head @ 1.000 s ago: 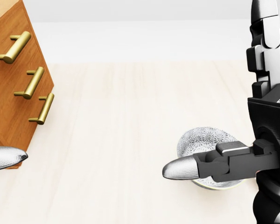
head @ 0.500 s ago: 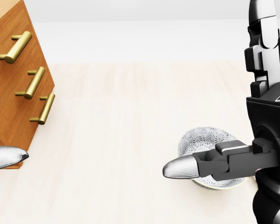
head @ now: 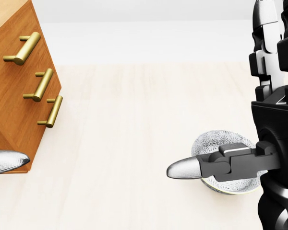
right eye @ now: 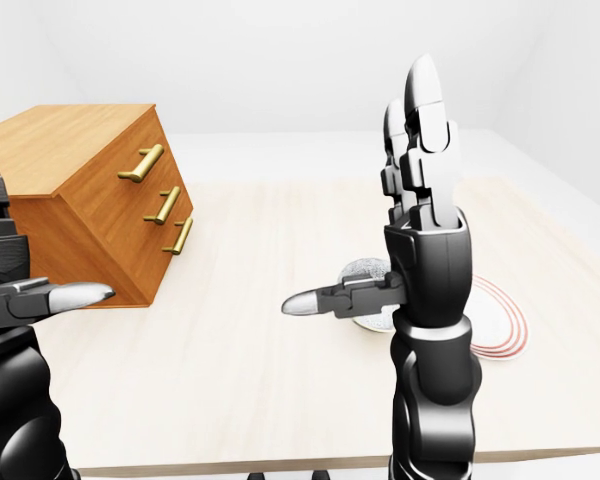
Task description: Put the bowl on top of the cabinet.
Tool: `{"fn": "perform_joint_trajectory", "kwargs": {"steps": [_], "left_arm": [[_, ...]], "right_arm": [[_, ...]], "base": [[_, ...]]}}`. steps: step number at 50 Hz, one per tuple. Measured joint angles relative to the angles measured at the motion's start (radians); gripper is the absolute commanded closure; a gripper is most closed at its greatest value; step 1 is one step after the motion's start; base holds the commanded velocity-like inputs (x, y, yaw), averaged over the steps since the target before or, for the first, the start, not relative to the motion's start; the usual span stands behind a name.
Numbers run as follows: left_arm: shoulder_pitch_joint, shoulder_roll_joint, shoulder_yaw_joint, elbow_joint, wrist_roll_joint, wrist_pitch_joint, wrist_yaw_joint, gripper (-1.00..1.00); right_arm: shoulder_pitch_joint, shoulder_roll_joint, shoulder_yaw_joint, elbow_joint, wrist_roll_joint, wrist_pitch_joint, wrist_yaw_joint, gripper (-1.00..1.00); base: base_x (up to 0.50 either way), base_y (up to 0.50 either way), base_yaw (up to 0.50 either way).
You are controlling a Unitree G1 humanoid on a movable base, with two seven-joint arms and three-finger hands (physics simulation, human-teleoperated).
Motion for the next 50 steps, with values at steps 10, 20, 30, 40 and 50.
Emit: {"fn": "perform_joint_trajectory", "kwargs": {"steps": [10,20,30,40,50], "left_arm": [[0.000,0.001,0.003,-0.001,-0.002,0.000,0.000,-1.00],[-0.007,0.003,0.002,-0.009,-0.012,0.000,0.006,-1.00],[-0.018,0.007,0.002,-0.021,-0.025,0.000,0.015,-1.00],[-0.028,0.011,0.001,-0.031,-0.038,0.000,0.023,-1.00],[-0.036,0.015,0.001,-0.038,-0.045,0.000,0.032,-1.00]], "right_arm": [[-0.008,-0.040,-0.038,-0.002,-0.094,0.000,0.016,-1.00],[-0.121,-0.224,-0.179,0.005,-0.162,0.000,0.203,-1.00],[-0.246,-0.419,-0.251,0.178,-0.213,0.000,0.424,-1.00],[-0.355,-0.486,-0.216,0.438,-0.320,0.000,0.567,-1.00],[-0.406,-0.459,-0.175,0.637,-0.423,0.000,0.567,-1.00]], "base": [[0.00,0.00,0.00],[0.00,0.00,0.00],[0.00,0.00,0.00],[0.00,0.00,0.00],[0.00,0.00,0.00]]}}
